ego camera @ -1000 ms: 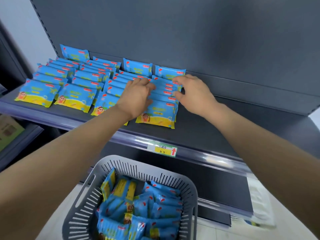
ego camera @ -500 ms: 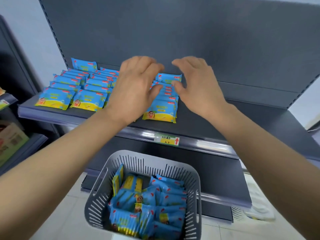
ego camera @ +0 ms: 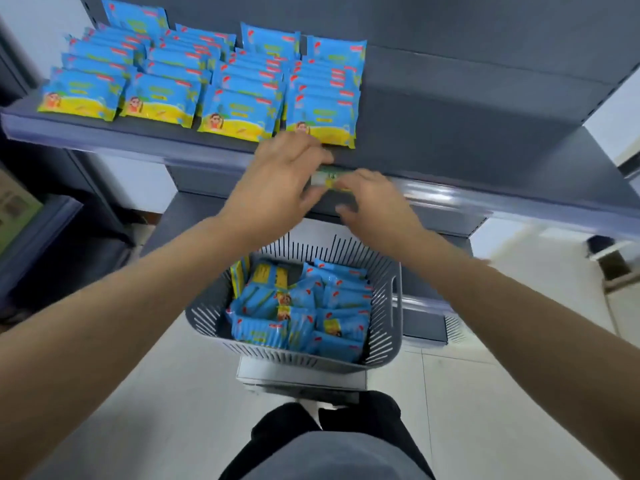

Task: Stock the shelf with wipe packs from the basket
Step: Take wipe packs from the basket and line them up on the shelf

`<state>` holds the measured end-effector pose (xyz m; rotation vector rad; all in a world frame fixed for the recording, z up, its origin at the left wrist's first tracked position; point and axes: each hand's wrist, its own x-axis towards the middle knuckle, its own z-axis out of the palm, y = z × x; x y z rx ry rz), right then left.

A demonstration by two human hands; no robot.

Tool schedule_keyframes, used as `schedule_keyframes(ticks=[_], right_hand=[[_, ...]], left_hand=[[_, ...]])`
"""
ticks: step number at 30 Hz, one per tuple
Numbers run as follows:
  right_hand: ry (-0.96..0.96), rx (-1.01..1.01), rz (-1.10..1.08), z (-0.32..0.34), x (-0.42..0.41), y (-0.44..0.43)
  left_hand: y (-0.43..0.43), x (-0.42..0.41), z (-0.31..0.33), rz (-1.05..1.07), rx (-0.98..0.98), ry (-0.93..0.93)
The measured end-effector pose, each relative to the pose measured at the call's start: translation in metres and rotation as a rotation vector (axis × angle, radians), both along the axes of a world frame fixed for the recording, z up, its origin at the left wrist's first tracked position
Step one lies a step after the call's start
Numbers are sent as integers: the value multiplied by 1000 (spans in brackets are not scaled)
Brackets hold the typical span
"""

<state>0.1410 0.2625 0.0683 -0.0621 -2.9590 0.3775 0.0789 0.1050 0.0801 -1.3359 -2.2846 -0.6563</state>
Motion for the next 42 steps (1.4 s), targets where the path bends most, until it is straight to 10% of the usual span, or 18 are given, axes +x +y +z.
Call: schedule_keyframes(ticks=[11,28,42], right_hand=[[-1081,392,166,-170,22,-6],[-1211,403,178,-205,20,10],[-1048,-303,-122,-124,1,48]], left_hand=[[-39,-9,-164,91,-597,-505],[4,-7,-247,40,-897,-894],[2,-15,-201,33,-876,-910]])
